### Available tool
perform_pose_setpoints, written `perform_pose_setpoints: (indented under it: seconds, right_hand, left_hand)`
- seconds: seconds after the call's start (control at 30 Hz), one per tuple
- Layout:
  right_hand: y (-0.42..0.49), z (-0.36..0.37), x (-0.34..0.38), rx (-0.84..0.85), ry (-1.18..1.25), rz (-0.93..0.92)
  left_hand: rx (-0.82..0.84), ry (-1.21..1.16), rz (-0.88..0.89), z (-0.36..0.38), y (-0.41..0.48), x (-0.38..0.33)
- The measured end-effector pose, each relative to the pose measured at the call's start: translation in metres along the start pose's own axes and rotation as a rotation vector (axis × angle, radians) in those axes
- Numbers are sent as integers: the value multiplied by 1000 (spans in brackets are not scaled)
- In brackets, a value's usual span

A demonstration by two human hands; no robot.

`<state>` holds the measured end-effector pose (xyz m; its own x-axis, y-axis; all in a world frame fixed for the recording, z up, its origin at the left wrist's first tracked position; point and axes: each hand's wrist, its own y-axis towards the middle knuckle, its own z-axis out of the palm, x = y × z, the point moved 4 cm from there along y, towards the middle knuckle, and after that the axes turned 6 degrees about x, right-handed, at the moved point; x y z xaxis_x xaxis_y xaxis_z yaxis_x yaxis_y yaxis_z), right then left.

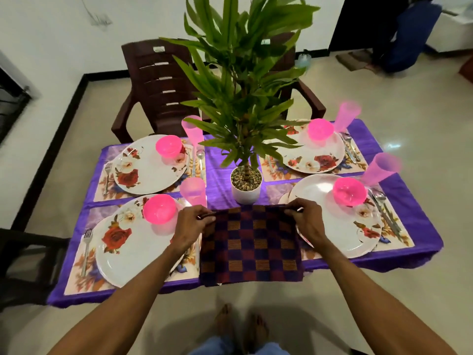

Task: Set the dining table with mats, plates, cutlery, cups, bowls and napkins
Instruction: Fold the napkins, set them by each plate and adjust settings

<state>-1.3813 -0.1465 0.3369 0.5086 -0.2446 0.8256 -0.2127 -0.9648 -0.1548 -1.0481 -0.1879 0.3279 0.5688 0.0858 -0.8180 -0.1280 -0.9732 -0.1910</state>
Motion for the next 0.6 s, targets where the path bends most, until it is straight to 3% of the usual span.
perform_pose_setpoints:
  seconds: [0.17,0.3,0.6]
  right_hand:
    - [-17,-11,13,12,226,2]
    - [-39,-13,43,4,430,0]
    - [-97,-16,126,-40,704,-144]
  left_hand:
    - [-63,-392,-30,4,-34,-46]
    - [-20,-674,-35,10,-57,-78]
    - [192,-862,85,35,-79,-153]
